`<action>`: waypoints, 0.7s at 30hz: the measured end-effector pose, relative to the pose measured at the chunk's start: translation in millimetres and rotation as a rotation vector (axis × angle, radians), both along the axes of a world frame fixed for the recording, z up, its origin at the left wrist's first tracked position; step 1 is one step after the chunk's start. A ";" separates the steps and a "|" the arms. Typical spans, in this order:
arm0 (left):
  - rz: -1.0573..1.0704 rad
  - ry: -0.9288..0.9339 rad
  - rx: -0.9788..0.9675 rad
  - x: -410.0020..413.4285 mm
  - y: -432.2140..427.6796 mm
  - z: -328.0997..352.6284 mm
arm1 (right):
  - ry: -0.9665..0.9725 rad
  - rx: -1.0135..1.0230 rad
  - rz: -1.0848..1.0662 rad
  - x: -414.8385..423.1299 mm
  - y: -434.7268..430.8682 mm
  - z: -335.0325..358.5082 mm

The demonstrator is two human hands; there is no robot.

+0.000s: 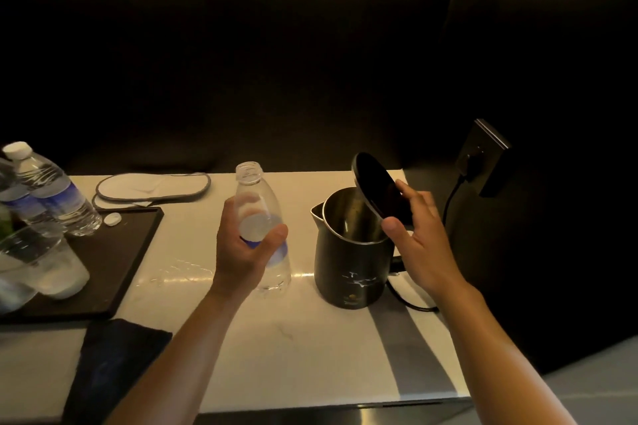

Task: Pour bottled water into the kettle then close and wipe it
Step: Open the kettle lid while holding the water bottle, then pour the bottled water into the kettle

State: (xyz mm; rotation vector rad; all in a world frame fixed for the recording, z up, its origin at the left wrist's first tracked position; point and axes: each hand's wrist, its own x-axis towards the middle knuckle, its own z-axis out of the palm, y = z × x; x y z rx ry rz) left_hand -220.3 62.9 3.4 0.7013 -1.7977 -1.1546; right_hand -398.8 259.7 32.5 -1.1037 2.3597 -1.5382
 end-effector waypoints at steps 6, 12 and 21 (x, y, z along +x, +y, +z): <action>-0.397 -0.127 0.003 4.3 -21.3 45.1 | -0.010 -0.185 -0.101 11.3 -5.6 -6.0; -0.714 -0.423 -0.059 -8.0 -42.3 87.9 | -0.188 -0.346 -0.212 15.9 -9.3 -7.8; -0.844 -1.013 -0.239 -41.2 -55.9 130.0 | -0.180 -0.335 -0.164 14.7 -7.6 -7.2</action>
